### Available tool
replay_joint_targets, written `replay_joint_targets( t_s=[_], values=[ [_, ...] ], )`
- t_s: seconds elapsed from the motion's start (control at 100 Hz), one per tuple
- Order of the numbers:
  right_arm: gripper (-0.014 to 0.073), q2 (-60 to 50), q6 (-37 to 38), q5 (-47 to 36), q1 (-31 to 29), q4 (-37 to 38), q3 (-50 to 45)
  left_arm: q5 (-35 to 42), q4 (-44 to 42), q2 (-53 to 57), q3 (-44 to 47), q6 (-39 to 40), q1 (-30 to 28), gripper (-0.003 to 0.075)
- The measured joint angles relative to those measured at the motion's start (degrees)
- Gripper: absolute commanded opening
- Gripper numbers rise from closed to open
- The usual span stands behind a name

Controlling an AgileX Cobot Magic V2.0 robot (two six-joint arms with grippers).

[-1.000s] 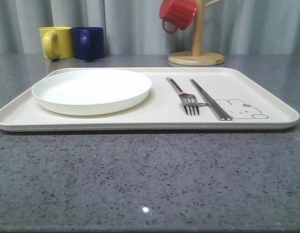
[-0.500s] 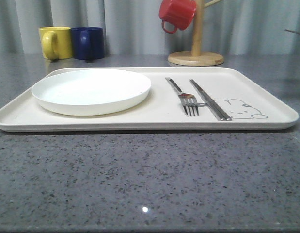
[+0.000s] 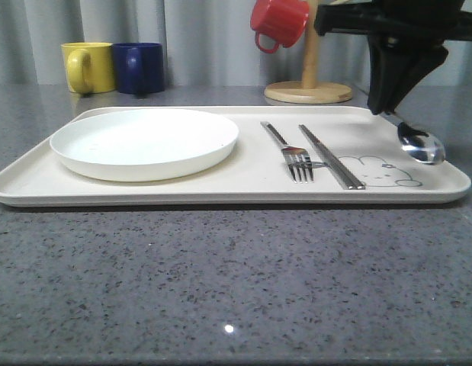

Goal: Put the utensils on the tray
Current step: 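Lower the spoon onto the tray beside the chopsticks and release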

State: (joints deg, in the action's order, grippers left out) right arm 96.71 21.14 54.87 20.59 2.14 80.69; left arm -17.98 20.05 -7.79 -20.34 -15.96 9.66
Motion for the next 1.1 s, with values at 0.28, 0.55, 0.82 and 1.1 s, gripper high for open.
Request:
replay_joint_targets(
  t_s=[0.28,0.55,0.82,1.1],
  values=[
    [-0.0055,4.8,0.24,-0.84,0.0,-0.94,0.0,0.0,0.0,0.0,0.0,0.0,0.0,-0.0019],
    [0.0208,5.35,0.36,-0.84,0.0,-1.42,0.0,0.0,0.0,0.0,0.0,0.0,0.0,-0.0019],
    [0.0371,5.24,0.36,-0.88,0.0,-1.77,0.0,0.0,0.0,0.0,0.0,0.0,0.0,-0.0019],
    [0.0371,0.41,-0.63,-0.76,0.0,1.65,0.0,0.0,0.0,0.0,0.0,0.0,0.0,-0.0019]
  ],
)
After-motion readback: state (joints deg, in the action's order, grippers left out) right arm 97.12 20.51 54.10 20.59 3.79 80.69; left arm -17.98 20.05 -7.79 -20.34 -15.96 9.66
